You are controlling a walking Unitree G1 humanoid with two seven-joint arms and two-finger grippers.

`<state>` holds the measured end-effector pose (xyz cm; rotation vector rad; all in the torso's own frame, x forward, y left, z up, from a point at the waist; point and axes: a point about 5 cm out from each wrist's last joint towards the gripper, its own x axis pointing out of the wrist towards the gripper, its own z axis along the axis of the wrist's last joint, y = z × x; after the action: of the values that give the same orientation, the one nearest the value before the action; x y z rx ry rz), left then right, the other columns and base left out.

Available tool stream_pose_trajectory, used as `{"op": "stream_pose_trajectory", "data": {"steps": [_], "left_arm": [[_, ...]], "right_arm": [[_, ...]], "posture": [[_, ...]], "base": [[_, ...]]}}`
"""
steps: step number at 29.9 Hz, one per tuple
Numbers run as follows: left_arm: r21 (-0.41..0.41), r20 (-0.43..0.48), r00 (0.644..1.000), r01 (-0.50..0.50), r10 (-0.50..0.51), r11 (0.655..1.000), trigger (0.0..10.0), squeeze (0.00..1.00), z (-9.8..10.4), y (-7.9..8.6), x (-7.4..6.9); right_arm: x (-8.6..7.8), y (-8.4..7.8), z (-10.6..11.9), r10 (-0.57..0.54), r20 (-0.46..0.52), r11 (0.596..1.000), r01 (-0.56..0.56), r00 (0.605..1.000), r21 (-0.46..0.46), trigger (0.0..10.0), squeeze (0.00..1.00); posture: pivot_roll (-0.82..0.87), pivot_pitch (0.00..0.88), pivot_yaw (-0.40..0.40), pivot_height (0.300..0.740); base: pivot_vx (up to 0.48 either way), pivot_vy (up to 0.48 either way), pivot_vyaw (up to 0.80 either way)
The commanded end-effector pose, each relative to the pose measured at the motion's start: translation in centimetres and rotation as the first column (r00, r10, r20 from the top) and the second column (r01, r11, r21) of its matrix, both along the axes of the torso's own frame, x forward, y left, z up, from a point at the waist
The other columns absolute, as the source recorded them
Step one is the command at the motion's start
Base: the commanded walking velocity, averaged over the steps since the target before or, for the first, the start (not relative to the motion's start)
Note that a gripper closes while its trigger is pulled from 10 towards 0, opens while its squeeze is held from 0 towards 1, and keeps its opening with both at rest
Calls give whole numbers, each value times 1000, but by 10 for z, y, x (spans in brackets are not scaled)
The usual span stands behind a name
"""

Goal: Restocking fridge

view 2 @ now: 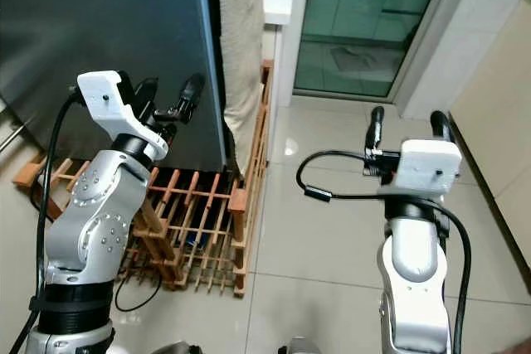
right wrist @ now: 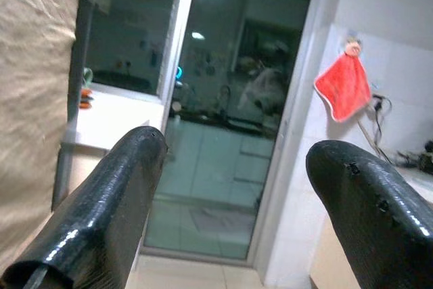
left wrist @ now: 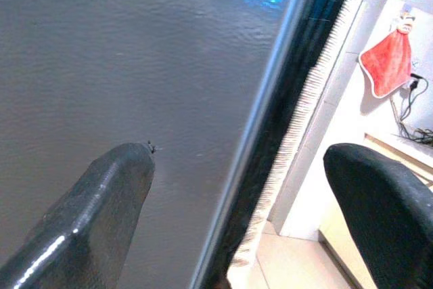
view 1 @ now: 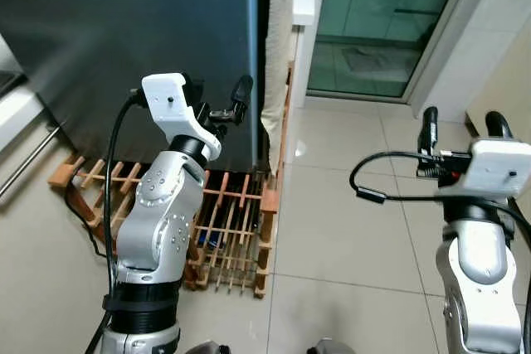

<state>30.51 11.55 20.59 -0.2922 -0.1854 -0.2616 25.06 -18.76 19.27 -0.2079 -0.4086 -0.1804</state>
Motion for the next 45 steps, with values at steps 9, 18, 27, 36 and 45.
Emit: {"op": "stream_pose_trajectory", "data": {"steps": [9,18,27,36,45], "left_arm": [[44,-20,1000,6,-5,999,10000,0,10,-15,17],[30,-30,999,39,-38,999,10000,0,11,-39,25],[-15,4,1000,23,-23,1000,10000,0,30,-53,41],[-32,3,1000,18,-18,999,10000,0,34,-63,48],[-32,2,999,43,-43,999,10000,0,35,-75,51]], "right_arm": [[10,-7,1,9,-14,1000,-9,1000,-11,10000,0],[9,2,0,51,-23,998,-52,998,-38,10000,0],[7,2,-8,124,-101,992,-125,987,0,10000,0],[4,4,-17,175,-165,984,-176,971,11,10000,0],[-2,5,-17,172,-173,985,-173,970,11,10000,0]], "posture": [[-110,0,-31,711],[-145,0,-26,711],[-190,16,-36,711],[-211,41,-38,711],[-225,61,-32,711]], "base": [[0,-157,483],[0,0,0],[0,0,0],[0,0,0],[0,0,0]]}}
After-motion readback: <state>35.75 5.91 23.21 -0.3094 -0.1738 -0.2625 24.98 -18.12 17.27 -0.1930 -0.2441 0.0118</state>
